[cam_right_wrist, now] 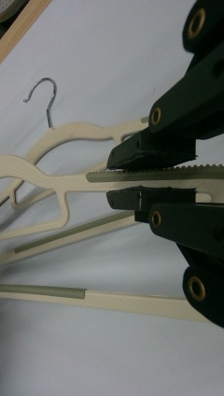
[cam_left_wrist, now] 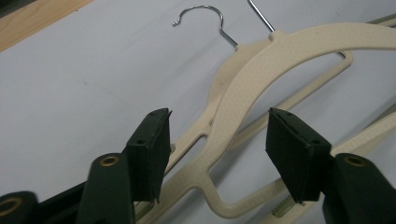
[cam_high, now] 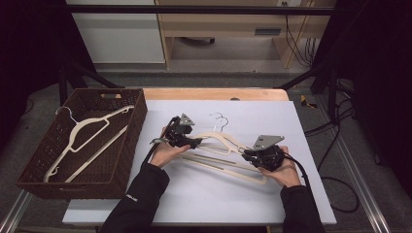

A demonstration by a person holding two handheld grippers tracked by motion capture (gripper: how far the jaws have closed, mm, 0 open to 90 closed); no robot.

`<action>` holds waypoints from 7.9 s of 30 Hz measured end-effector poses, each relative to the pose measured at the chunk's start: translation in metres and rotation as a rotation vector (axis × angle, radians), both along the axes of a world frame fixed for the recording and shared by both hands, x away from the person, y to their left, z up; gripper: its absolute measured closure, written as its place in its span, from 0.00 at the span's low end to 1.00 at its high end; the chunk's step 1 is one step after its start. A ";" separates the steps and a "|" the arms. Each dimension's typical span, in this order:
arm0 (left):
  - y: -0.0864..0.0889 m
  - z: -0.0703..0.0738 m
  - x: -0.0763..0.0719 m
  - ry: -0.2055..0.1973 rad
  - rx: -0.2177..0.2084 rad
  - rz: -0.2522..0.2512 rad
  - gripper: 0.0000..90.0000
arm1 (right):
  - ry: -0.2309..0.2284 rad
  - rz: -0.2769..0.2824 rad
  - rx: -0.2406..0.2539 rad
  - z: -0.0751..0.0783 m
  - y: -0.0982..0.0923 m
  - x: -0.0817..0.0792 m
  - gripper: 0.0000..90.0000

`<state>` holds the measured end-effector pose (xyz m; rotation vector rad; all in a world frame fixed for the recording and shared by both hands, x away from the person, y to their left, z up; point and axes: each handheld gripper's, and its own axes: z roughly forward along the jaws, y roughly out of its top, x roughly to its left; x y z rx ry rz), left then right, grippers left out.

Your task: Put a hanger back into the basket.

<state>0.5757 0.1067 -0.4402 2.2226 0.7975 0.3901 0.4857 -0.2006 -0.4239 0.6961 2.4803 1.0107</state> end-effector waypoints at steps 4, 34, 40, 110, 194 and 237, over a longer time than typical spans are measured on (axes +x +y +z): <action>-0.005 -0.006 0.002 0.002 0.018 -0.024 0.53 | -0.001 0.010 -0.010 0.001 0.001 -0.001 0.89; 0.002 0.021 -0.051 -0.174 0.168 -0.169 0.84 | 0.109 -0.018 0.101 -0.004 -0.008 0.006 0.86; 0.003 0.024 -0.064 -0.194 0.150 -0.162 0.85 | 0.081 -0.045 0.196 0.008 0.002 0.007 0.64; 0.072 0.154 -0.133 -0.148 -0.119 -0.106 0.96 | -0.082 -0.269 0.404 0.032 -0.027 -0.040 0.08; 0.337 0.101 -0.111 -0.097 -0.181 0.590 0.61 | -0.080 -0.307 0.382 0.026 -0.033 -0.043 0.06; 0.091 0.044 -0.138 -0.132 -0.298 0.061 0.12 | 0.018 -0.411 0.215 -0.014 -0.034 0.012 0.20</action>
